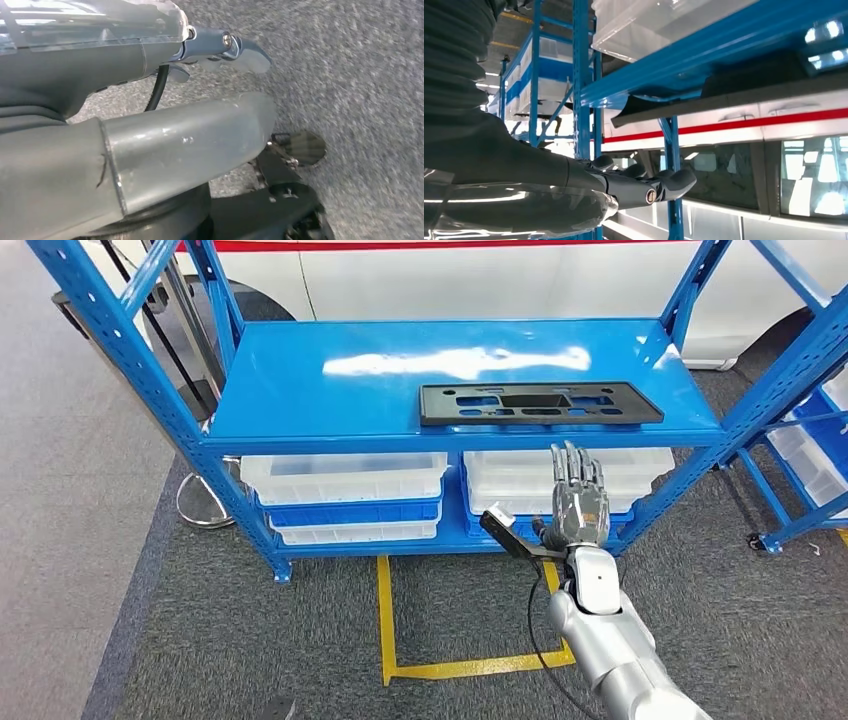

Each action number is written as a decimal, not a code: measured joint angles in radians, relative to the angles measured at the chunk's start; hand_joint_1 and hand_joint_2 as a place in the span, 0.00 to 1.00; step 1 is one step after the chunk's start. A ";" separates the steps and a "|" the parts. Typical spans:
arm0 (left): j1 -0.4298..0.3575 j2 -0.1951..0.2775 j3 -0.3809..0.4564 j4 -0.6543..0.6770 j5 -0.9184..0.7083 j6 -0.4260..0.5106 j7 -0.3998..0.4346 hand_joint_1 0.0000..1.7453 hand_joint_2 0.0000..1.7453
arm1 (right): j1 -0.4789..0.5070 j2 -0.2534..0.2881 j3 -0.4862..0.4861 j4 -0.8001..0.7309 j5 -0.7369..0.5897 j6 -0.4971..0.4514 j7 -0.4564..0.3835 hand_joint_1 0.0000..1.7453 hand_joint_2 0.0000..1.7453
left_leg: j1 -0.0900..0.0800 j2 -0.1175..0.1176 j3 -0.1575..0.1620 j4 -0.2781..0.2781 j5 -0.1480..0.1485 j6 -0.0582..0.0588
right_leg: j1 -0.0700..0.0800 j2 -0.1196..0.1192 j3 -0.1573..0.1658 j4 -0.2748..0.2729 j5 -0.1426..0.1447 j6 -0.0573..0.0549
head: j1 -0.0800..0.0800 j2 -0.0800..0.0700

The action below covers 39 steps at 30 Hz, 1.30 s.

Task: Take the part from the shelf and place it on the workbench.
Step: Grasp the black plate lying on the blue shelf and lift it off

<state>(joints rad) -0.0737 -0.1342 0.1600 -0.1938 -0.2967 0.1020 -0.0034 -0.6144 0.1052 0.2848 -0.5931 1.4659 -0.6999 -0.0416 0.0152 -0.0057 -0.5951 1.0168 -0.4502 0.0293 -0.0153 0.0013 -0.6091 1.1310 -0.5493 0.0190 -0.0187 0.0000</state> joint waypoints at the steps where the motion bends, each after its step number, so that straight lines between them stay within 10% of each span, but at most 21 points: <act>1: -0.001 0.000 0.000 0.000 -0.001 0.000 0.000 0.00 0.00 | 0.001 -0.004 -0.007 -0.001 -0.001 0.000 -0.002 0.00 1.00 | 0.000 0.000 0.004 -0.001 -0.004 0.005 | 0.000 0.000 -0.040 0.069 -0.023 0.003 | 0.000 0.000; 4: 0.000 0.000 0.001 0.000 -0.003 0.000 0.002 0.00 0.00 | 0.011 -0.011 -0.020 -0.001 -0.001 0.000 -0.005 0.00 1.00 | 0.000 -0.003 0.023 0.000 -0.020 0.008 | -0.001 0.000 -0.131 0.183 -0.021 0.008 | 0.000 0.000; 8: 0.001 0.000 0.002 0.000 -0.004 0.001 0.003 0.00 0.00 | 0.012 -0.014 -0.033 -0.002 -0.001 0.001 -0.007 0.00 1.00 | -0.002 -0.006 0.055 0.002 -0.049 -0.007 | 0.002 0.000 -0.059 -0.032 0.128 -0.004 | 0.000 0.000; 13: -0.003 0.000 0.005 0.000 -0.005 0.000 0.004 0.00 0.00 | 0.016 -0.015 -0.041 -0.008 -0.001 0.000 -0.012 0.00 1.00 | -0.004 -0.003 0.059 0.006 -0.069 -0.032 | 0.005 0.002 -0.028 -0.090 0.111 -0.029 | -0.002 0.000; 17: -0.002 0.000 0.010 0.000 -0.006 0.001 0.004 0.00 0.00 | 0.016 -0.014 -0.047 -0.010 0.000 0.000 -0.016 0.00 1.00 | -0.003 -0.001 -0.052 0.217 -0.150 -0.044 | 0.004 0.000 0.002 -0.100 0.095 -0.048 | -0.004 0.000; 19: 0.000 0.000 0.011 0.000 -0.007 0.000 0.004 0.00 0.00 | 0.020 -0.013 -0.051 -0.010 0.001 0.000 -0.019 0.00 1.00 | -0.003 -0.001 -0.108 0.281 -0.138 -0.046 | 0.006 0.000 0.015 -0.100 0.084 -0.051 | -0.004 0.000; 24: -0.001 0.002 0.013 0.001 -0.013 0.001 0.005 0.00 0.00 | 0.019 -0.005 -0.057 -0.025 0.004 0.000 -0.044 0.00 1.00 | -0.012 0.000 -0.031 0.041 0.026 -0.022 | 0.011 0.003 0.051 -0.099 0.055 -0.042 | -0.002 0.000; 29: -0.002 0.003 0.015 0.001 -0.021 0.000 0.005 0.00 0.00 | 0.022 0.013 -0.058 -0.058 0.012 -0.001 -0.063 0.00 1.00 | -0.005 0.000 0.002 -0.015 0.014 -0.002 | 0.013 0.001 0.043 -0.084 0.034 -0.018 | 0.001 0.000; 33: -0.006 0.003 0.015 0.001 -0.023 -0.003 0.002 0.00 0.00 | 0.034 0.024 -0.054 -0.071 0.021 -0.001 -0.079 0.00 1.00 | -0.002 0.000 0.026 -0.025 0.001 0.011 | 0.001 0.001 -0.087 0.144 -0.044 0.002 | 0.004 0.000; 35: -0.005 0.002 0.015 0.001 -0.023 -0.004 0.002 0.00 0.00 | 0.043 0.029 -0.052 -0.074 0.021 -0.001 -0.083 0.00 1.00 | -0.001 -0.003 0.040 -0.022 -0.012 0.008 | -0.008 0.000 -0.116 0.158 -0.009 0.009 | 0.004 0.000; 39: -0.005 0.001 0.016 0.001 -0.023 -0.004 0.002 0.00 0.00 | 0.044 0.034 -0.050 -0.083 0.022 -0.001 -0.085 0.00 1.00 | 0.001 -0.007 0.062 -0.008 -0.046 -0.016 | -0.012 0.000 -0.036 -0.055 0.117 0.010 | 0.005 0.000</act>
<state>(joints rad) -0.0786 -0.1329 0.1761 -0.1930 -0.3197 0.0982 -0.0013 -0.5704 0.1394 0.2346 -0.6757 1.4875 -0.7006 -0.1267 0.0159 -0.0128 -0.5328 1.0091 -0.4957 0.0129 -0.0270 0.0015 -0.6452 1.0764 -0.4318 0.0291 -0.0136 0.0000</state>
